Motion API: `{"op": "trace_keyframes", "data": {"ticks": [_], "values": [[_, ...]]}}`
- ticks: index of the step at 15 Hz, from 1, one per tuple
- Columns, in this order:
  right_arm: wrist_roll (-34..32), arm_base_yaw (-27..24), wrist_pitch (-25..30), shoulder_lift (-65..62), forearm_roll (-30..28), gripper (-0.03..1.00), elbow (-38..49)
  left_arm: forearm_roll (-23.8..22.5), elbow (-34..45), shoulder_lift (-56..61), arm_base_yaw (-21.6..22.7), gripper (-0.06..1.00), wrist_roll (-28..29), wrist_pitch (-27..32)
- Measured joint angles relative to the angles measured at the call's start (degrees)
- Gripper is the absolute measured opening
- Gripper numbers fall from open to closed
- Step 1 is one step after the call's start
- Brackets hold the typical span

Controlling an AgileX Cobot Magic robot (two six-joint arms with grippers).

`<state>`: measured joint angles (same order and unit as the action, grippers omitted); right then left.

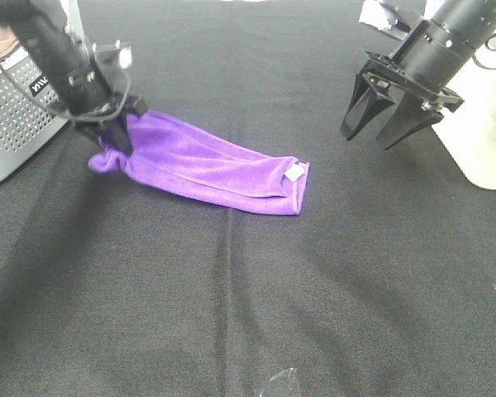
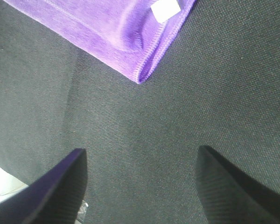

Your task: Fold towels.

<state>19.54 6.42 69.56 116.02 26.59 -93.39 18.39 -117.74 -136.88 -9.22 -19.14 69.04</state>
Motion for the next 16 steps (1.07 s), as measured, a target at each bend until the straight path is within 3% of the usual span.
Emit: {"op": "trace_keyframes", "data": {"ticks": [6, 12, 14, 16], "values": [[-1.5, 0.0, 0.0, -5.0, 0.1, 0.64, 0.0, 0.9, -7.8, -3.2, -10.3, 0.06, -1.4, 0.2], [-2.5, 0.0, 0.0, -7.8, 0.3, 0.64, 0.0, 2.3, -18.2, -11.2, -16.8, 0.07, 3.3, 0.3], [-2.6, 0.0, 0.0, -8.2, 0.5, 0.64, 0.0, 8.1, -18.8, -12.7, -17.8, 0.22, 4.1, -0.6], [-2.6, 0.0, 0.0, -8.2, 0.5, 0.64, 0.0, 15.4, -18.9, -13.1, -18.2, 0.54, 4.2, -4.2]]}}
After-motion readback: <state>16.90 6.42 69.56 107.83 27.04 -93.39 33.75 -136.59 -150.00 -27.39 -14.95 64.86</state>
